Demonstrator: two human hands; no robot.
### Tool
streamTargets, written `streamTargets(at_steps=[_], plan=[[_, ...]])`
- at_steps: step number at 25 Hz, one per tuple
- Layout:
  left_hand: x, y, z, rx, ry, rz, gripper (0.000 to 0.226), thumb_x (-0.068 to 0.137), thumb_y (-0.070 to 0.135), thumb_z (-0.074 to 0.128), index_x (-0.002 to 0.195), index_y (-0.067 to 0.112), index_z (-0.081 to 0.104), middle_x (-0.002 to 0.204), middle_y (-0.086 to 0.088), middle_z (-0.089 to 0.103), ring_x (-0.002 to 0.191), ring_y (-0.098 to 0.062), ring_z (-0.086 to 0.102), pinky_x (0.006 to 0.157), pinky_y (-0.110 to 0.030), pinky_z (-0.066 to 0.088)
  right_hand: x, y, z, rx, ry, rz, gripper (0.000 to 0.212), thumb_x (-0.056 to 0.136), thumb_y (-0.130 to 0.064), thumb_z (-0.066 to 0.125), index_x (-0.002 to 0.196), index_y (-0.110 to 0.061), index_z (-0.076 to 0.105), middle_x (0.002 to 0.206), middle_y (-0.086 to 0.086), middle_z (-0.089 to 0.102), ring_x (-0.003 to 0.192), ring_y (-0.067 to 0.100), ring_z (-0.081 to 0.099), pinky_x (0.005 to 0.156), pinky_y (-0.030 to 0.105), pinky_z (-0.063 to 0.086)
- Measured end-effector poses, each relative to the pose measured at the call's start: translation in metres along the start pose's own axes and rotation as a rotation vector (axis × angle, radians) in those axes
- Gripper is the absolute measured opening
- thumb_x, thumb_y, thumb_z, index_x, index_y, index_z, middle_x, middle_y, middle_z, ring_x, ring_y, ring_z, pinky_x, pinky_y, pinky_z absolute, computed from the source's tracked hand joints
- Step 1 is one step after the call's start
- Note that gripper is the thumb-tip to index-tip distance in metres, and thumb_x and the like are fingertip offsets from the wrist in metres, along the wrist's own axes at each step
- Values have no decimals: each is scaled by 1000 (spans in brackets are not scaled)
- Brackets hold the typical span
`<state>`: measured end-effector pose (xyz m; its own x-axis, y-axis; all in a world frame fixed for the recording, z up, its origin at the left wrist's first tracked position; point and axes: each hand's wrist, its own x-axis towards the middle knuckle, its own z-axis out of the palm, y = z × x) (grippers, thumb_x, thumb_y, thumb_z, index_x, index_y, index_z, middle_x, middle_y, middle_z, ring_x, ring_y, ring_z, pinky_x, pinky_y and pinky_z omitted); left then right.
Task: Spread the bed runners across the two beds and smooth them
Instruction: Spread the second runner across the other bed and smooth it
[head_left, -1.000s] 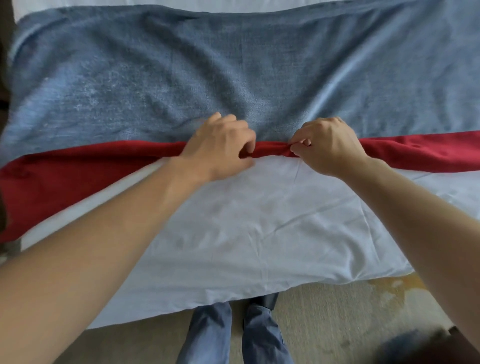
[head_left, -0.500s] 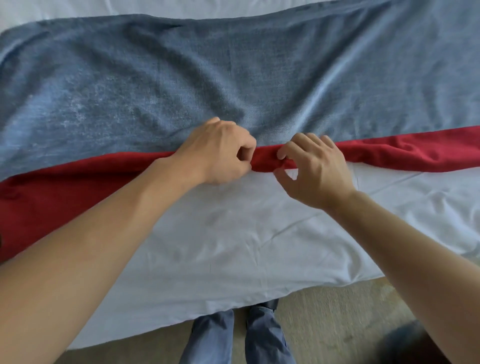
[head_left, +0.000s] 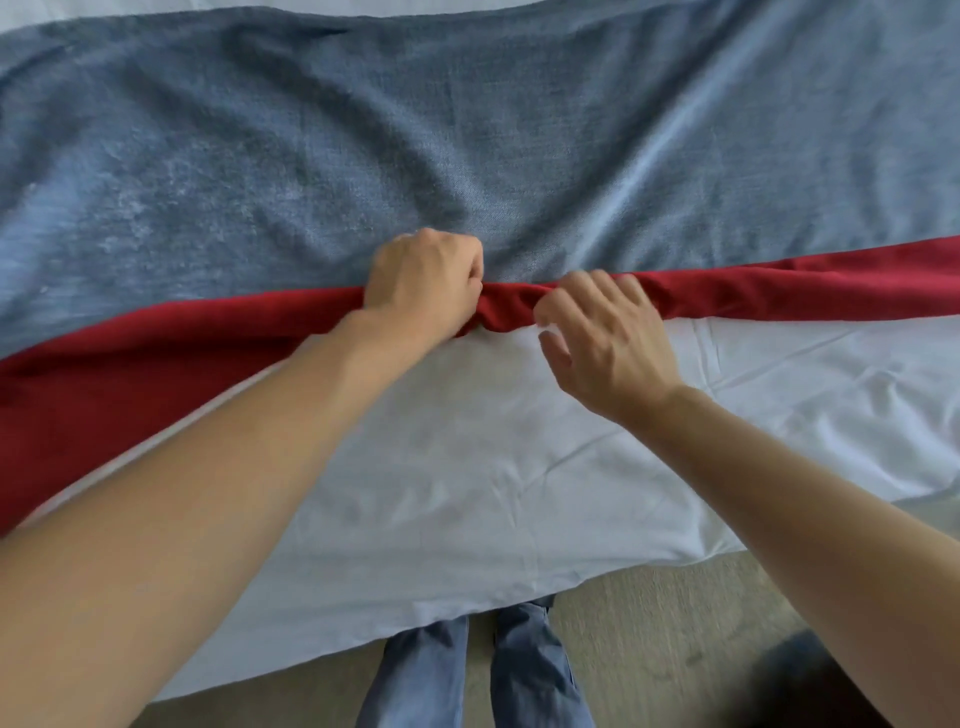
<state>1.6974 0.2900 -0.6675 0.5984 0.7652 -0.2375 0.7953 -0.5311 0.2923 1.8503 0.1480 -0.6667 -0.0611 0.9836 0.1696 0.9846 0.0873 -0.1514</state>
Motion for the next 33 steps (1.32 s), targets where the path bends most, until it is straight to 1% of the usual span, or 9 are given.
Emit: streamTargets(at_steps=[3,7,14,17,20,21,25,27,33], plan=[[-29,0,17,-12,220,157,5,88,22,59,87,17,60,77,-7,67,71,-35,65,56,-36,40,0,-7,13,-57,-53,-2,9,84,-17,64,92,-13,63,86,6,56,78,31,54,67,43,39],[-54,-16,32,101,308,307,31,81,43,66,90,14,60,84,-5,58,80,-28,55,68,-41,43,16,-3,17,-116,2,78,15,83,-26,67,93,-15,62,87,6,58,81,31,57,70,43,39],[-52,-13,17,-88,424,303,11,80,25,69,72,19,71,72,1,64,70,-27,55,62,-37,44,10,1,-1,-62,124,-18,19,96,-19,59,77,-16,62,76,3,57,71,29,51,66,41,34],[-73,-12,8,-157,300,317,14,80,27,66,70,19,71,70,2,64,70,-25,56,61,-35,44,-6,-3,-15,27,53,-58,17,92,-17,61,76,-16,59,76,3,55,73,28,49,66,42,36],[-90,-3,19,-119,-119,281,13,84,31,63,78,22,71,79,4,64,83,-22,61,67,-27,36,-39,-14,-9,52,-150,-123,14,87,-17,63,75,-18,56,76,3,53,74,31,52,66,43,36],[-94,-1,23,-112,-145,292,13,85,30,62,79,22,70,80,5,63,85,-21,61,69,-27,34,-48,-18,-6,47,-194,-118,11,85,-17,63,76,-17,56,77,3,54,75,31,54,67,43,37],[-110,-4,27,-56,207,363,15,81,30,64,74,18,62,72,1,56,73,-23,51,68,-36,36,-40,-39,-3,76,-204,-50,24,80,-37,64,94,-18,63,88,0,57,84,27,52,74,42,40],[-127,-15,31,-5,325,369,21,82,27,68,70,16,56,67,-1,50,67,-25,47,63,-38,34,-35,-56,5,69,-197,-121,25,77,-40,68,89,-18,62,86,1,56,82,27,51,71,42,40],[-155,-58,33,163,346,225,2,82,15,64,84,16,64,83,-1,60,78,-27,54,64,-41,38,-33,-71,15,30,-121,-86,7,82,-20,66,84,-16,60,80,3,54,74,30,52,66,42,38]])
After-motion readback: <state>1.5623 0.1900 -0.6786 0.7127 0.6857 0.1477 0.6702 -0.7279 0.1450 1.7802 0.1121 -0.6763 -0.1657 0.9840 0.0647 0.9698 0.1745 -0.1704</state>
